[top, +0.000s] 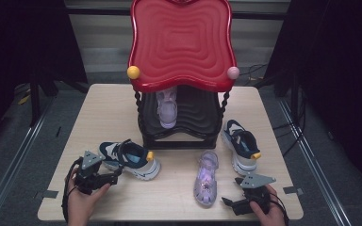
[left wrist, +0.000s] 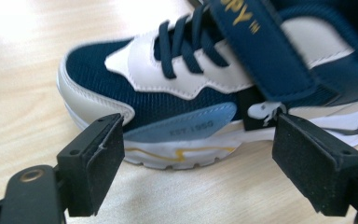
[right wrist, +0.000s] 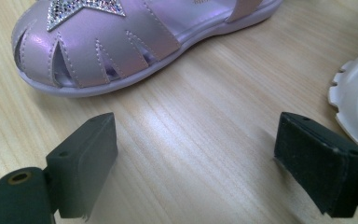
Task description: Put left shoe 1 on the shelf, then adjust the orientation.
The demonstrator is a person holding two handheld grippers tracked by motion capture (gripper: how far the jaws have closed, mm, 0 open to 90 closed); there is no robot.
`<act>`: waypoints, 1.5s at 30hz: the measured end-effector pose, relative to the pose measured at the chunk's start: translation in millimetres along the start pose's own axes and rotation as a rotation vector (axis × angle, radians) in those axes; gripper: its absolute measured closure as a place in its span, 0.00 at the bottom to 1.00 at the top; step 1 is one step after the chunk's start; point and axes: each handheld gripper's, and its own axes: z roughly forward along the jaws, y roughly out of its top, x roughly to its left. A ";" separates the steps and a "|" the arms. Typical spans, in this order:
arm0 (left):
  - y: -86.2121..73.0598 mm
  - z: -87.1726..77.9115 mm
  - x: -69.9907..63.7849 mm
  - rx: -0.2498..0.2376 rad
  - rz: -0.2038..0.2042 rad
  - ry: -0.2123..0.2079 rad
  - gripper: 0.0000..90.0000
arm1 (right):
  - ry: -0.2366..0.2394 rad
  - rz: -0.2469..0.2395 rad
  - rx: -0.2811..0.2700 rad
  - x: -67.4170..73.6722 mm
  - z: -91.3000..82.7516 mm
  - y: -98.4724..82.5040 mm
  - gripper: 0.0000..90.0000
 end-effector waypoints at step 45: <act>-17.2 21.6 5.9 0.085 0.045 0.005 0.12 | 0.069 -0.027 -0.017 7.9 -4.3 10.4 0.54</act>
